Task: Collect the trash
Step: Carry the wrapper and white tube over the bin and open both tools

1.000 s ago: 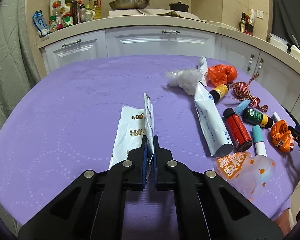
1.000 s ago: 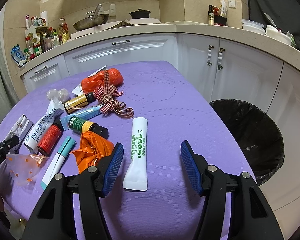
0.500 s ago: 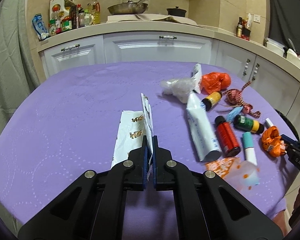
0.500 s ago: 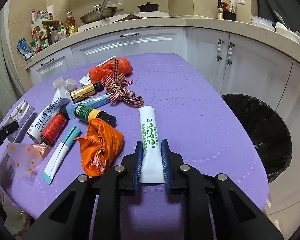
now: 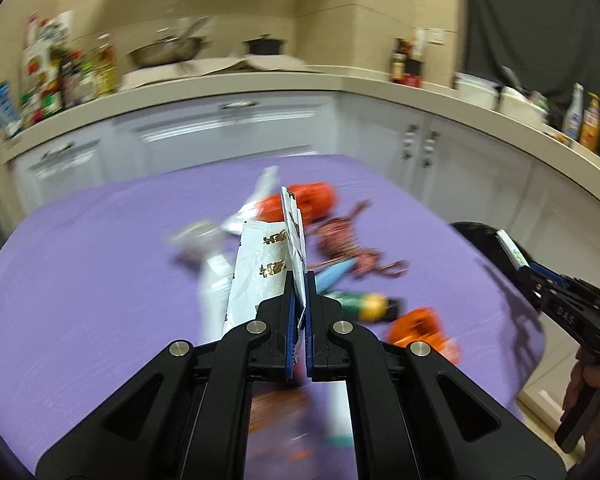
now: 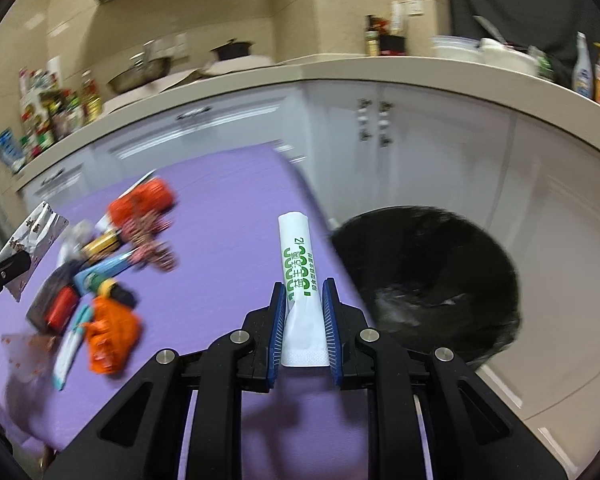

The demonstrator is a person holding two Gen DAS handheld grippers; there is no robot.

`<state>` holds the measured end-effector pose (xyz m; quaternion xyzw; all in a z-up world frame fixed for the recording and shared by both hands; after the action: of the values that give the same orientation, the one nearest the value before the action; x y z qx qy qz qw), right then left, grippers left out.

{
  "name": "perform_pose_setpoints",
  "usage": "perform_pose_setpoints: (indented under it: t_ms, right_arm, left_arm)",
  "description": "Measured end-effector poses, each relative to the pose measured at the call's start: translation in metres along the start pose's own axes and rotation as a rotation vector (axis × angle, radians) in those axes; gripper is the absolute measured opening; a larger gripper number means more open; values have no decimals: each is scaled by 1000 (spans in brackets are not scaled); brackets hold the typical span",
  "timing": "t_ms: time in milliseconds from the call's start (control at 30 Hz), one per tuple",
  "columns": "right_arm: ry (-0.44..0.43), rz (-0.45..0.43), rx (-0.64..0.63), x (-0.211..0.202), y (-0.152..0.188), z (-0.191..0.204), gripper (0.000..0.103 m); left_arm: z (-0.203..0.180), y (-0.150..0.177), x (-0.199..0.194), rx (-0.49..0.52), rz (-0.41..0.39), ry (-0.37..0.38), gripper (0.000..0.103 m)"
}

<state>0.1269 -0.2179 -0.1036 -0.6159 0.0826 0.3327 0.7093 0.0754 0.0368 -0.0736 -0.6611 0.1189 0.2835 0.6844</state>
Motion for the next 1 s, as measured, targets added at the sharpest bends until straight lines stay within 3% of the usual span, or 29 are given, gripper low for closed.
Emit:
perform_pose_setpoints:
  t_ms: [267,367,567,833,900,933,967,1000]
  right_arm:
    - [93,-40,58,-10,-16,-68,20]
    - [114,-43,76,-8,-19,-91,20]
    - [131,-31,111,5,-19,-122,20]
    - [140,-16,151,26,-19,-156,20]
    - [134,-7,164,33,-18,-163,23]
    - [136,-3,170,35,-17,-166,26]
    - [141,-3,174,37,-16,-168,36]
    - [147,-5,175,37,-15,-170,44]
  left_arm:
    - [-116,-23,17,110,23,180,3]
    - [-156,-30,23,148,17,215,3]
    - [-224,-35,46,212,33,249,3]
    - [-266,-34,75,247,79,240,5]
    - [-273,-32,83,254,99,236,8]
    - [-274,-31,87,257,108,232,17]
    - [-274,-30,89,258,114,226,33]
    - [-274,-30,91,252,116,222,42]
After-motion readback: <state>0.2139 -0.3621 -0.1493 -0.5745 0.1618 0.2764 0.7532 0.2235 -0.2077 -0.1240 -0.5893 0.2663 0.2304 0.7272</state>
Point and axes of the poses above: each gripper's, at about its wrist camera, not at the fingertips, and x roughly the way its jaws point, z to its left, y to its underside, the point moved 7 cm from there along x, roughly the way its jaws point, and after that the axes turned 14 degrees about -y, right-handed, at the moved point
